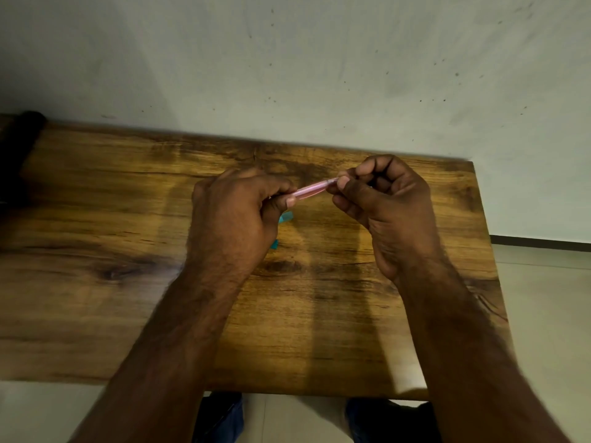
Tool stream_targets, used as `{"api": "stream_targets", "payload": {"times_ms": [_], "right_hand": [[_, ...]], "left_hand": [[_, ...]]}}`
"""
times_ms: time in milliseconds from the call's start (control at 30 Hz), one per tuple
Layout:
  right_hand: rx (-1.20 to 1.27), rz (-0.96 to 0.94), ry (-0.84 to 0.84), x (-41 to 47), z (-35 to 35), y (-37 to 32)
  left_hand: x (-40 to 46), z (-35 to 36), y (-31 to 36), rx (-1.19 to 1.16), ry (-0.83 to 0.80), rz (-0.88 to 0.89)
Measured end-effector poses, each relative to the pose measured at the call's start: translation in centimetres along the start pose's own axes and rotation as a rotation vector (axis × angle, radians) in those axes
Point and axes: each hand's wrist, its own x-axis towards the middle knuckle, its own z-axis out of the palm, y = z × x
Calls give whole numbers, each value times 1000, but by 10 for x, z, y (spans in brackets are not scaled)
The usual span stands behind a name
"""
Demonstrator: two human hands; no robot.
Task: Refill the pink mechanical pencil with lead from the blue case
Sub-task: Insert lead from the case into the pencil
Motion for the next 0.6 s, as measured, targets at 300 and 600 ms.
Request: {"api": "stream_targets", "payload": {"times_ms": [300, 600], "right_hand": [[-60, -20, -46, 0, -1, 1], [-11, 3, -6, 0, 1, 2]], "left_hand": [[0, 1, 0, -18, -4, 8], [0, 4, -1, -49, 4, 7]]}}
